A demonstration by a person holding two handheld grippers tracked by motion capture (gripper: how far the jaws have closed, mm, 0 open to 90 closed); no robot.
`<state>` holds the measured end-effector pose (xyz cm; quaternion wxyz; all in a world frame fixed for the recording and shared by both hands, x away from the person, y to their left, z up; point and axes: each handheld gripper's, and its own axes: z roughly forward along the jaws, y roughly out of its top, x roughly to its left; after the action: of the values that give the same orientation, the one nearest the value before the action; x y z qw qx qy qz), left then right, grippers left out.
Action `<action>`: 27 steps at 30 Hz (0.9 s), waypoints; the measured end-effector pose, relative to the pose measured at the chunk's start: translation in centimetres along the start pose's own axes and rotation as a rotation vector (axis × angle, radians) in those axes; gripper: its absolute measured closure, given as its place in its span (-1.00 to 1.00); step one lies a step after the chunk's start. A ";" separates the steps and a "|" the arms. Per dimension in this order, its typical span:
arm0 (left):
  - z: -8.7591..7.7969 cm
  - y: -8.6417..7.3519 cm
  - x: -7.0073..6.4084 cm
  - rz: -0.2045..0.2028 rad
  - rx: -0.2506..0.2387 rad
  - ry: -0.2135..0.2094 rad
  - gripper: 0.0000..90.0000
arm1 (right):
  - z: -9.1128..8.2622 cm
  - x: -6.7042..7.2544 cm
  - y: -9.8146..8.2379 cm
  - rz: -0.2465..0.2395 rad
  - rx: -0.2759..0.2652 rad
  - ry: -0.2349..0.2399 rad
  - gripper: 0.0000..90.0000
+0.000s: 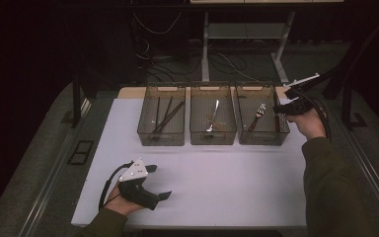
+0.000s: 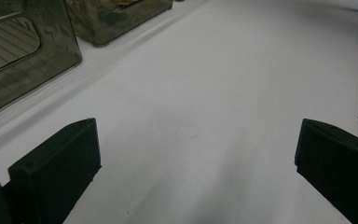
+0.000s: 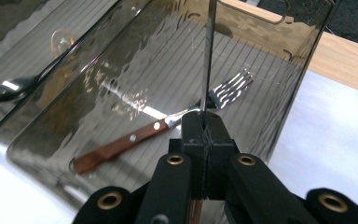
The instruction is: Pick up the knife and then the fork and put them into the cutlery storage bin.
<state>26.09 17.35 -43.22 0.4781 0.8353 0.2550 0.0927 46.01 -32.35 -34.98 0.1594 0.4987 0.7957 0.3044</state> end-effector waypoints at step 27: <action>0.3 0.1 0.5 -0.002 0.006 0.005 -1.00 | 1.5 0.8 -0.3 0.054 -0.138 0.049 -0.41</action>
<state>26.71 17.37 -43.31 0.4752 0.8362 0.2573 0.0935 46.33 -31.23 -36.28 0.1657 0.5003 0.7628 0.3746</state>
